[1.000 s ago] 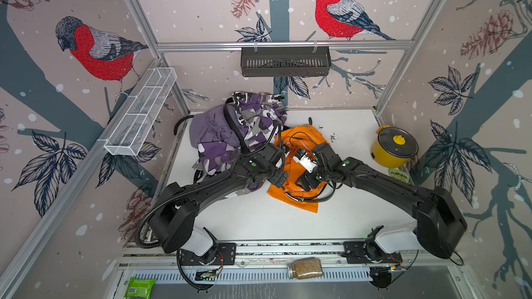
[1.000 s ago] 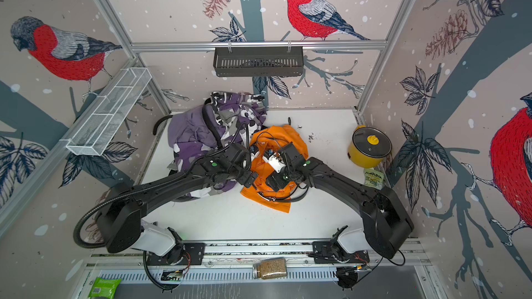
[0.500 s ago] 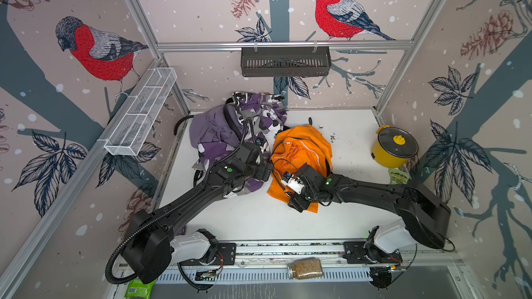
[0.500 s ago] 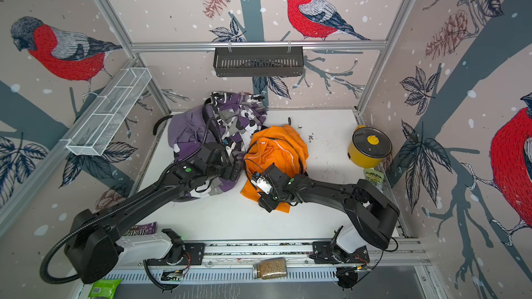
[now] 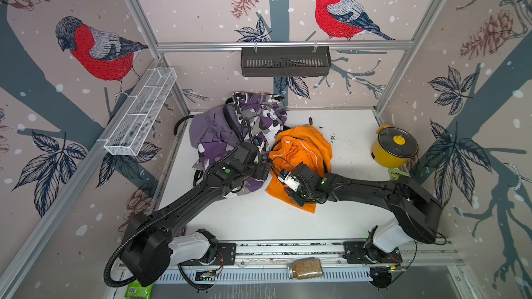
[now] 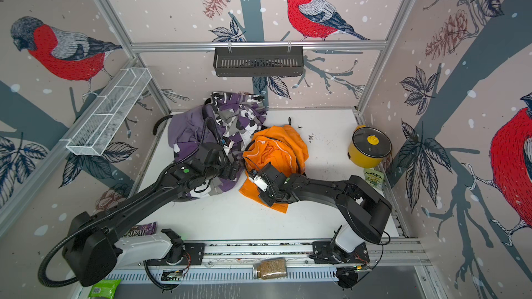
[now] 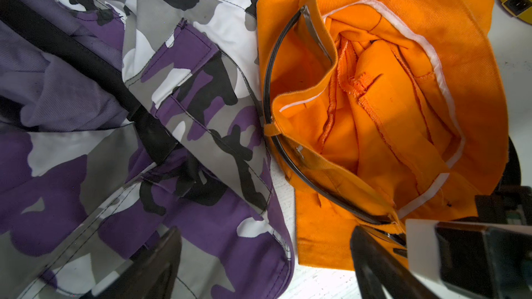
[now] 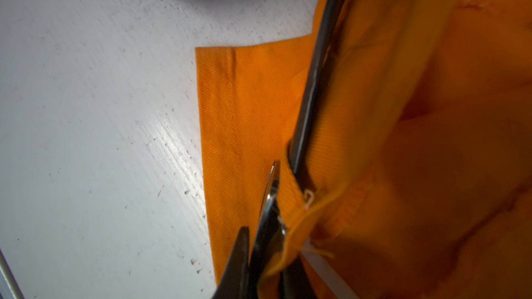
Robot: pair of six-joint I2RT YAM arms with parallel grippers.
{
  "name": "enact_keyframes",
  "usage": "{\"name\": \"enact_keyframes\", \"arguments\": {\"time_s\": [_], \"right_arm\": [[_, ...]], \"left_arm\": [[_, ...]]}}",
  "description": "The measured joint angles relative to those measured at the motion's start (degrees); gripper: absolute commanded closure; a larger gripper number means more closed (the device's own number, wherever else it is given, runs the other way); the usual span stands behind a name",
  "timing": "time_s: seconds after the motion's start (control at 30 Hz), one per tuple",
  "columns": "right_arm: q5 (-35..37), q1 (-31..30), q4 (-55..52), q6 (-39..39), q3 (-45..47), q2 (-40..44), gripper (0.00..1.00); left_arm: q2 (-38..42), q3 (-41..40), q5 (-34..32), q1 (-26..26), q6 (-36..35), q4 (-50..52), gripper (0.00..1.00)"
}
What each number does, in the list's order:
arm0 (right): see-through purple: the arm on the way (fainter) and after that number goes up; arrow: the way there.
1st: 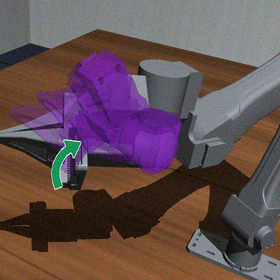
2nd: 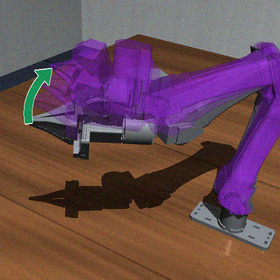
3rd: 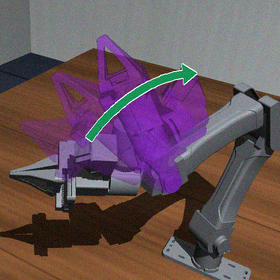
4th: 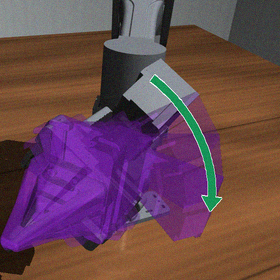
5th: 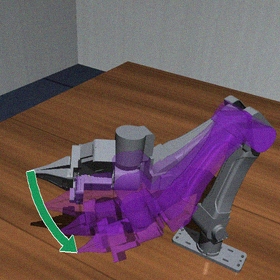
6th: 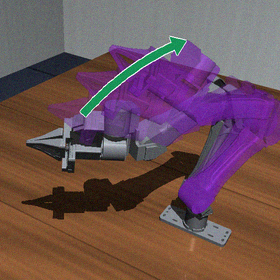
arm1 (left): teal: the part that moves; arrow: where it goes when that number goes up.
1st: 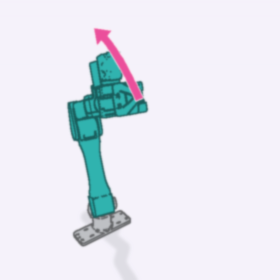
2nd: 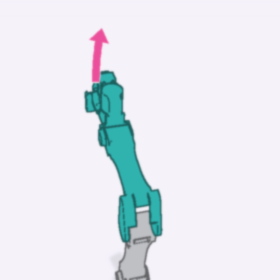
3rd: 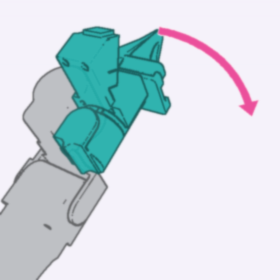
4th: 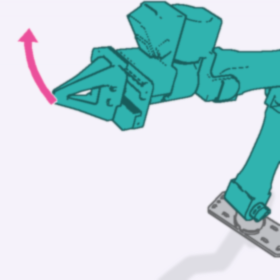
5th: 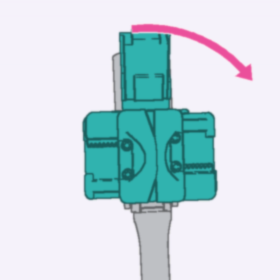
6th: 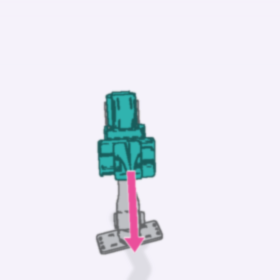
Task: Remove the belt from the trousers
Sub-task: Adjust the trousers at the center of the board.
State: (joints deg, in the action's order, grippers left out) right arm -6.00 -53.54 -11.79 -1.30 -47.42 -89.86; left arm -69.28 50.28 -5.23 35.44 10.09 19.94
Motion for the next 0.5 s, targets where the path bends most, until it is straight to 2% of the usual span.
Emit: {"name": "enact_keyframes", "arguments": {"time_s": [0.17,0.5], "right_arm": [[-3.7,2.6,-5.7,1.5,-6.1,2.8,0.97],[-14.9,6.1,-14.9,4.5,-23.2,3.7,0.97]], "left_arm": [[3.2,0.7,-3.3,-0.1,0.2,0.1,0.09],[13.2,2.7,-14.0,-0.3,0.0,0.0,0.08]]}}
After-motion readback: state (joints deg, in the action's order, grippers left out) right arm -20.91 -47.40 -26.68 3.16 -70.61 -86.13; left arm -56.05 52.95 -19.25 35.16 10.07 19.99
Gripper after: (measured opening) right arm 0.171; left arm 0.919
